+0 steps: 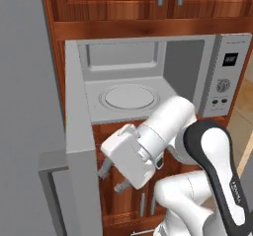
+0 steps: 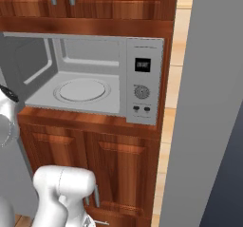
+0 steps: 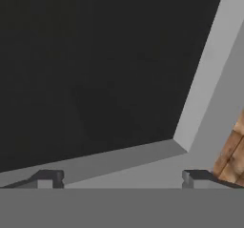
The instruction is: Place the sponge inside the microwave to prepare for sanitizing.
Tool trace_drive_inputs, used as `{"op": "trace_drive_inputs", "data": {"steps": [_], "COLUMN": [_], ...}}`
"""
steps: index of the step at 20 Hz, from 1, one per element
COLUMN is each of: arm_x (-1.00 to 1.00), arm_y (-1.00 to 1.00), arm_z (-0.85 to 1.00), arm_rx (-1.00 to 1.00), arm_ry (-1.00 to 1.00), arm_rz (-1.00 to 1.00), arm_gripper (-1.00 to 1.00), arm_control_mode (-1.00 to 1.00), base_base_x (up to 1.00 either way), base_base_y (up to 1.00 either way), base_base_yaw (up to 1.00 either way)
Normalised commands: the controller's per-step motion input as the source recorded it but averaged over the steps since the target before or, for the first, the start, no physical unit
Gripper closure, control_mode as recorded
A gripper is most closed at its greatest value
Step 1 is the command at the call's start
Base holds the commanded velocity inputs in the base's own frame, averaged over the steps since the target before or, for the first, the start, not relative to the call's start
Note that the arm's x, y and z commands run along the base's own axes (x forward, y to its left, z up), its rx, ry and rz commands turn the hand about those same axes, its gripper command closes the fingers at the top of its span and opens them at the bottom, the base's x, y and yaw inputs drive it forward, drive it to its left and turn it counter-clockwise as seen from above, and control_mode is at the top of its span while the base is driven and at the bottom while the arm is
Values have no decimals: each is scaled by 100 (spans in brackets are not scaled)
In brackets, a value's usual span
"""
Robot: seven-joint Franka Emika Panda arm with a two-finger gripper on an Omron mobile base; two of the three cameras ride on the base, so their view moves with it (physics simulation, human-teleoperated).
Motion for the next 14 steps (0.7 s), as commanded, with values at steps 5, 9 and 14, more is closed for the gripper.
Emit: {"op": "trace_drive_inputs", "data": {"steps": [5,9,14], "arm_x": [-44,-35,8], "arm_y": [5,-3,-67], "arm_z": [-75,-37,-4], "arm_rx": [0,0,-13], "arm_ry": [0,0,0], "arm_rz": [-48,-35,-14], "arm_gripper": [-100,-100,-100], "arm_control_mode": [-100,-100,-100], "base_base_x": [0,0,0], "base_base_y": [0,0,0], "base_base_yaw": [0,0,0]}}
